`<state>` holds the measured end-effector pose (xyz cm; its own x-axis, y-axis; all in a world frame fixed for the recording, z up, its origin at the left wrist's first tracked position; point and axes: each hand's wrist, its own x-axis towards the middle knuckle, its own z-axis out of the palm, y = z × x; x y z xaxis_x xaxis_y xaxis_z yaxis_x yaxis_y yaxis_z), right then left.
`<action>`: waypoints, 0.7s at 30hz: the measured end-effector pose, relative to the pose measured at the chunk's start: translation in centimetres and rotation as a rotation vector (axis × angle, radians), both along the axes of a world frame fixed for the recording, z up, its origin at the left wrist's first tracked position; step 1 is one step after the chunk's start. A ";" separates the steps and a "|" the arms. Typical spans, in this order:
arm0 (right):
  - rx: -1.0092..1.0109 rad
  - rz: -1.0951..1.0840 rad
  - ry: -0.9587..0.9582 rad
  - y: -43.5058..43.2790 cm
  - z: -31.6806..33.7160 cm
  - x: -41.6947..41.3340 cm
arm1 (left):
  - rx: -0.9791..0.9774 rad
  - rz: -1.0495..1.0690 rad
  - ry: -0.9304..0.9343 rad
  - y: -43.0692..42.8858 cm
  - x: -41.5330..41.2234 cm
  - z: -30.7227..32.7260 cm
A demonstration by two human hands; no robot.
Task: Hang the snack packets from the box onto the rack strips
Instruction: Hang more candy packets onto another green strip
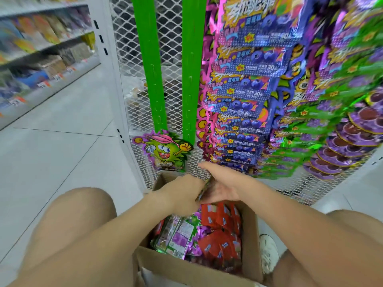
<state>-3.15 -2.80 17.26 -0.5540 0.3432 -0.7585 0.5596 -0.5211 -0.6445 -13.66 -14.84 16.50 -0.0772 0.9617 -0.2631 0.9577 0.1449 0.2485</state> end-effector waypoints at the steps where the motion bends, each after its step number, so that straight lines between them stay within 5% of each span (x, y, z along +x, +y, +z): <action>1: 0.074 -0.002 -0.009 0.1 0.0 0.0 | 0.017 -0.012 -0.019 -0.2 0.2 0.0; 5: 0.483 0.222 -0.175 0.6 -0.5 -0.4 | 0.037 0.164 -0.141 -0.6 -2.2 1.0; 10: 1.003 0.641 -0.189 0.0 2.2 -1.5 | 0.518 0.661 -0.095 0.1 -8.5 3.7; 16: 1.289 0.410 0.084 0.2 4.1 -4.2 | 0.746 0.853 -0.475 1.8 -11.9 6.6; 21: 1.473 0.351 0.172 0.2 5.3 -6.8 | 0.735 0.829 -0.622 2.6 -12.7 7.6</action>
